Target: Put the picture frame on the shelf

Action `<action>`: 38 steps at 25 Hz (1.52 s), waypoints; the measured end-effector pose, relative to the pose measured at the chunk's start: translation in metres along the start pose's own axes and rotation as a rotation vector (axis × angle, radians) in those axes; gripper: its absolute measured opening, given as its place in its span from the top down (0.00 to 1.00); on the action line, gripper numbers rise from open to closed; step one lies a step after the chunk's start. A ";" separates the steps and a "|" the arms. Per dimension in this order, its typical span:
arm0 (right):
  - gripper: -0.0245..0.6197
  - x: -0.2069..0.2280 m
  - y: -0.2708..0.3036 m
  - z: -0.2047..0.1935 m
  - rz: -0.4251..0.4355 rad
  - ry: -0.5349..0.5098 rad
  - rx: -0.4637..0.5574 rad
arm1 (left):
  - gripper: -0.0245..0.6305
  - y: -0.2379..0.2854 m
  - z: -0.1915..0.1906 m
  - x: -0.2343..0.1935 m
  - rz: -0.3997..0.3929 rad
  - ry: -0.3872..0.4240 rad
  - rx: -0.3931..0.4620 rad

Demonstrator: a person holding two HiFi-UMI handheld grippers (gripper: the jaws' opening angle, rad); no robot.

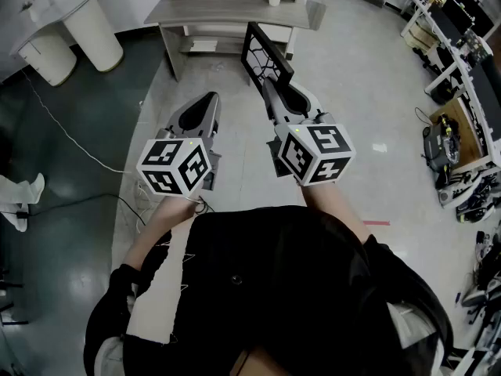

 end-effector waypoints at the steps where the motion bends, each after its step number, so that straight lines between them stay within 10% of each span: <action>1: 0.88 0.000 0.000 -0.001 0.000 -0.002 0.001 | 0.93 0.000 -0.001 -0.001 0.000 0.000 0.001; 25: 0.88 -0.030 0.035 -0.053 0.005 0.081 -0.047 | 0.95 -0.028 -0.025 -0.065 0.010 -0.011 0.004; 38: 0.88 0.022 0.114 -0.061 0.026 0.066 -0.091 | 0.94 0.051 -0.032 -0.113 0.010 -0.047 -0.011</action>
Point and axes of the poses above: the fingertips, and each gripper's own axes: y forward along the fingers, x to its right, z out of its top, the point moved 10 cm from there along -y, backward along the fingers, and after that the axes turned 2 degrees about y, right-handed, at the moved point
